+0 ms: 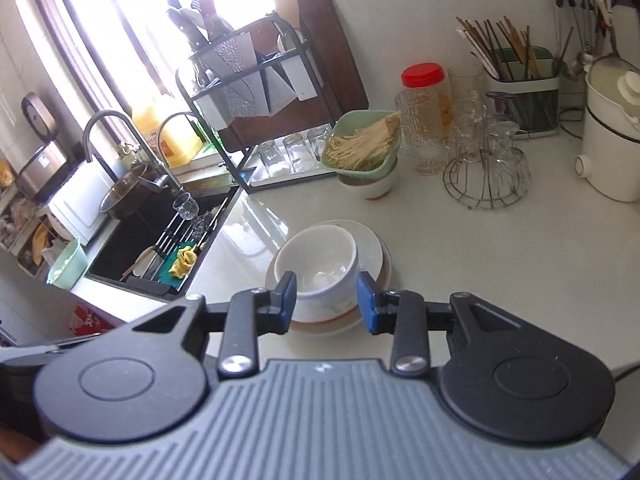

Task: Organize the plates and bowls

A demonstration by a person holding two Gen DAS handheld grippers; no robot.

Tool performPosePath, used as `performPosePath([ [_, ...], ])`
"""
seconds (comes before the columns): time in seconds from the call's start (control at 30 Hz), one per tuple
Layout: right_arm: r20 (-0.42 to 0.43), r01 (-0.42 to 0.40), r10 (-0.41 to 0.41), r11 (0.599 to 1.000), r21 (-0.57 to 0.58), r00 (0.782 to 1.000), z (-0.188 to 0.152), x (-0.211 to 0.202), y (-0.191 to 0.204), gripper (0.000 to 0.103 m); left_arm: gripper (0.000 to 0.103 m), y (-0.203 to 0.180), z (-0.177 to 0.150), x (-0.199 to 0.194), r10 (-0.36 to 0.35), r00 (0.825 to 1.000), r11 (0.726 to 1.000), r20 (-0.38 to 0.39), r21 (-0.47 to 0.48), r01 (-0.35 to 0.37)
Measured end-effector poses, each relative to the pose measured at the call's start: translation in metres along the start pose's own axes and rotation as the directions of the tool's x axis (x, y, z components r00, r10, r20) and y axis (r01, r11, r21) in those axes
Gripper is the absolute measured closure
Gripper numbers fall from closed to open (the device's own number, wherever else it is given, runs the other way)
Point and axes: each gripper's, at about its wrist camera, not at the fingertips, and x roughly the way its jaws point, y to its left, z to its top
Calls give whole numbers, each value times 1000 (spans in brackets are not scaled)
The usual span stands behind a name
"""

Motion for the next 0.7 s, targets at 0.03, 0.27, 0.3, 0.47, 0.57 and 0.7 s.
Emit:
performPosePath([
  [0.03,3,1,-1,1000,0,1000,-3,-4,0,66,63,-1,-4,-4,-5,1000,1000,-2,1,5],
  [0.27,17,39,-38,999,-19,999,-22,-28,2,66,63,3,-15,-20,-27,999,1000,-23,-14,26],
  [0.3,21,40,-39,999,-29,999,-24,-30,3,66,63,5,-16,-21,-26,999,1000,-25,-8,26],
  [0.47,38,86,-85,995,-42,996,-31,-39,3,66,63,14,-18,-36,-31,999,999,-25,32,31],
  [0.57,39,98,-97,995,-23,995,-39,-43,6,66,63,21,-22,-41,-28,999,998,-29,51,29],
  [0.7,40,115,-115,993,-12,993,-52,-47,18,66,63,29,-22,-43,-58,998,996,-32,59,60],
])
